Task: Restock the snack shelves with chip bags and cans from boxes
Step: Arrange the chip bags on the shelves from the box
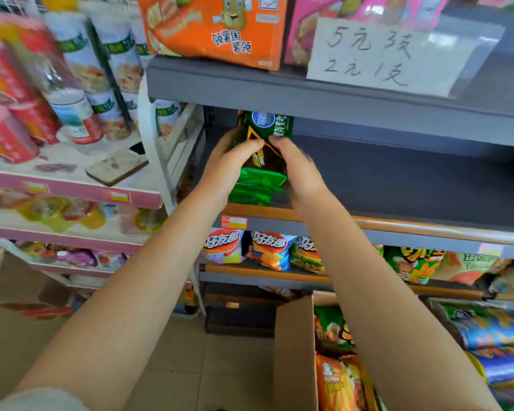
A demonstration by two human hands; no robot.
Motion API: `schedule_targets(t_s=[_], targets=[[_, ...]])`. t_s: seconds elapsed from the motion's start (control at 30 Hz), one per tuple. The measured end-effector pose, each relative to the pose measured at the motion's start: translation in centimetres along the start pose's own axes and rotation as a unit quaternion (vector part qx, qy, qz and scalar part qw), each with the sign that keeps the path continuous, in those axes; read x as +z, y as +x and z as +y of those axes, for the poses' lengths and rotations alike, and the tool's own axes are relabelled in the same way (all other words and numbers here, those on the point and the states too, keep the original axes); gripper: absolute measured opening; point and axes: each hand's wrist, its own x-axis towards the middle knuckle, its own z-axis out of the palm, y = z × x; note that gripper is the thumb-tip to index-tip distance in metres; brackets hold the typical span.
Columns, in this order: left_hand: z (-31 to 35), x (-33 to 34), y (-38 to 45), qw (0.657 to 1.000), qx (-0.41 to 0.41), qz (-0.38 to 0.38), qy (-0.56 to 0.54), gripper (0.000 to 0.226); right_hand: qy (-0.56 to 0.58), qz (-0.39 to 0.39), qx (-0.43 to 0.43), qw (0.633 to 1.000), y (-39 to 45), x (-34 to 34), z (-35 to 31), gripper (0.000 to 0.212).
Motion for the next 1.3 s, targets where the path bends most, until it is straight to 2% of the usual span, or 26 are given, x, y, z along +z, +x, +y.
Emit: schedule_targets(t_s=[0.1, 0.17, 0.2, 0.23, 0.3, 0.37, 0.43, 0.5, 0.63, 0.83, 1.13, 1.3], targets=[[-1.8, -0.6, 0.9, 0.999, 0.011, 0.018, 0.046, 0.054, -0.017, 0.032, 0.000, 0.999, 1.3, 0.1, 0.5, 0.026], [-2.7, -0.8, 2.2, 0.998, -0.017, 0.022, 0.058, 0.046, -0.002, 0.013, 0.007, 1.000, 1.7, 0.4, 1.0, 0.035], [-2.4, -0.9, 2.9, 0.996, -0.049, 0.003, 0.068, 0.043, 0.009, 0.000, 0.012, 1.000, 1.8, 0.5, 1.4, 0.040], [-2.3, -1.8, 3.4, 0.994, -0.083, -0.049, 0.060, 0.039, 0.025, -0.015, 0.018, 0.999, 2.0, 0.6, 1.7, 0.042], [-2.4, -2.6, 4.1, 0.991, -0.127, -0.047, -0.015, 0.027, 0.059, -0.049, 0.026, 0.997, 2.2, 0.9, 2.0, 0.041], [-2.1, -2.0, 4.2, 0.991, -0.109, -0.079, -0.007, 0.043, 0.068, -0.058, 0.019, 0.996, 2.5, 1.0, 2.0, 0.041], [-1.9, -1.7, 3.7, 0.990, -0.106, -0.075, -0.058, 0.064, 0.064, -0.060, 0.005, 0.996, 3.0, 1.2, 2.0, 0.041], [-2.6, -2.2, 4.3, 0.993, -0.065, -0.088, -0.052, 0.074, 0.061, -0.060, -0.009, 0.996, 3.4, 1.5, 2.1, 0.043], [-1.8, -2.3, 5.2, 0.995, -0.040, -0.082, -0.028, 0.068, 0.053, -0.058, -0.037, 0.996, 4.2, 1.8, 2.8, 0.051], [-3.6, -3.0, 4.3, 0.995, -0.011, -0.077, -0.063, 0.078, 0.027, -0.075, -0.061, 0.995, 4.0, 1.6, 3.9, 0.037], [-3.2, -2.3, 7.4, 0.993, 0.010, -0.107, -0.040, 0.070, 0.057, -0.068, -0.073, 0.993, 7.1, 1.4, 3.0, 0.040], [-4.0, -3.0, 6.9, 0.994, -0.002, -0.103, -0.045, 0.073, 0.062, -0.052, -0.049, 0.996, 6.3, 2.3, 4.2, 0.063]])
